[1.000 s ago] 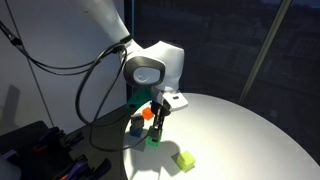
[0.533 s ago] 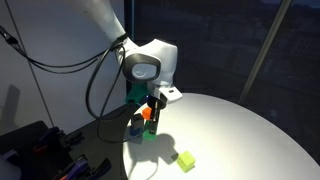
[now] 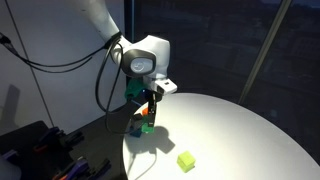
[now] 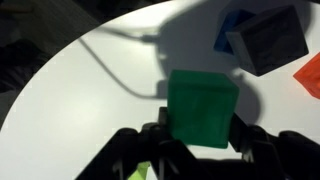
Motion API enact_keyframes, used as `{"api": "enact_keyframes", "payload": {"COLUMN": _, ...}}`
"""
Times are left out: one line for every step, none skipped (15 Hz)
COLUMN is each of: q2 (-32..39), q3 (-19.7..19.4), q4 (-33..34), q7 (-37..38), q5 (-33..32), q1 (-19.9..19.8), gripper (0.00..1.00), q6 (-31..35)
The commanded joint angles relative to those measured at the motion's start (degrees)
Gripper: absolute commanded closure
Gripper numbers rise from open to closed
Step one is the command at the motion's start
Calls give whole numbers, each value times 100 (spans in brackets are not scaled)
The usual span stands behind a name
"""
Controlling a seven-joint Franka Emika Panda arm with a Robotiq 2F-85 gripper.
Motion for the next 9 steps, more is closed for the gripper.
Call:
{"api": "enact_keyframes", "payload": {"q2": -170, "q3": 53, "q4": -35, "q7": 92, "q5": -224, "q1": 86, "gripper": 69, "q6": -4}}
{"api": "enact_keyframes", "payload": {"q2": -173, "q3": 61, "q4": -42, "q7": 118, "q5": -272, "q1": 123, "gripper": 69, "q6": 15}}
{"api": "enact_keyframes", "payload": {"q2": -173, "q3": 65, "q4": -50, "q7": 149, "q5": -315, "q1": 157, "gripper": 69, "q6": 40}}
{"api": "enact_keyframes", "payload": {"q2": -175, "q3": 74, "q4": -54, "q7": 162, "q5": -344, "q1": 186, "gripper": 69, "q6": 50}}
{"api": "enact_keyframes", "payload": {"q2": -178, "q3": 79, "q4": -58, "q7": 175, "q5": -381, "q1": 209, "gripper": 69, "q6": 60}}
{"api": "enact_keyframes", "payload": {"q2": -177, "q3": 86, "q4": -59, "q7": 185, "q5": -411, "q1": 232, "gripper": 69, "q6": 62}}
{"api": "enact_keyframes", "payload": {"q2": -178, "q3": 94, "q4": -59, "q7": 187, "q5": -425, "q1": 249, "gripper": 69, "q6": 62}}
{"api": "enact_keyframes", "payload": {"q2": -179, "q3": 101, "q4": -60, "q7": 191, "q5": -439, "q1": 267, "gripper": 69, "q6": 62}}
{"api": "enact_keyframes", "payload": {"q2": -180, "q3": 110, "q4": -60, "q7": 190, "q5": -448, "q1": 277, "gripper": 69, "q6": 59}}
